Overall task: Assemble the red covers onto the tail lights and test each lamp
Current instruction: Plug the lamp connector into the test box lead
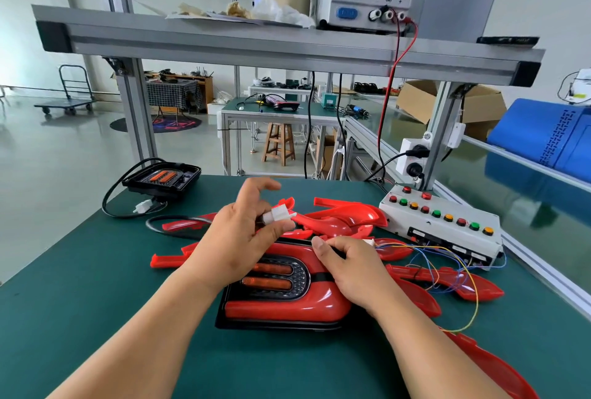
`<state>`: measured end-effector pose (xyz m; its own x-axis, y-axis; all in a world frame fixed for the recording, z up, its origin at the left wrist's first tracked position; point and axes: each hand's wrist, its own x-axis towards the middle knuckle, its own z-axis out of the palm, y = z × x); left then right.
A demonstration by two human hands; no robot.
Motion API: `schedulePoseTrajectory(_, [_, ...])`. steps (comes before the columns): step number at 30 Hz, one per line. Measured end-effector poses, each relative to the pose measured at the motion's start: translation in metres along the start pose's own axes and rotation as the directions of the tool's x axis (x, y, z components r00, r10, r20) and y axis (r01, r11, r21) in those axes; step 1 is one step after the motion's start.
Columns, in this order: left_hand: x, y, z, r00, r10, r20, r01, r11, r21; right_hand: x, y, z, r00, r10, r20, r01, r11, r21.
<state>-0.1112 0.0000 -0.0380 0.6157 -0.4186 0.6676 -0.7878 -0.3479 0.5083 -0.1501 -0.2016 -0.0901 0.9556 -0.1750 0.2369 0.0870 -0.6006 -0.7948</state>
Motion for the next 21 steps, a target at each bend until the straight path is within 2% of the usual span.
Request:
schedulePoseTrajectory(8, [-0.002, -0.005, 0.002, 0.982, 0.074, -0.175, -0.062, 0.995, 0.078, 0.0, 0.0, -0.001, 1.0, 0.022, 0.007, -0.022, 1.0, -0.022])
schedulePoseTrajectory(12, [-0.002, -0.008, 0.001, 0.972, -0.002, -0.233, 0.009, 1.0, 0.029, 0.0, 0.0, 0.0, 0.999, 0.034, 0.001, -0.034, 0.999, -0.029])
schedulePoseTrajectory(16, [0.001, -0.009, 0.0, 0.98, -0.006, -0.197, 0.028, 0.994, 0.108, 0.0, 0.0, 0.0, 0.999, 0.034, 0.001, -0.034, 0.998, -0.045])
schedulePoseTrajectory(21, [0.004, -0.015, -0.002, 0.998, -0.053, -0.035, 0.059, 0.981, 0.184, 0.0, -0.004, 0.0, 1.0, 0.028, -0.003, -0.028, 0.996, -0.083])
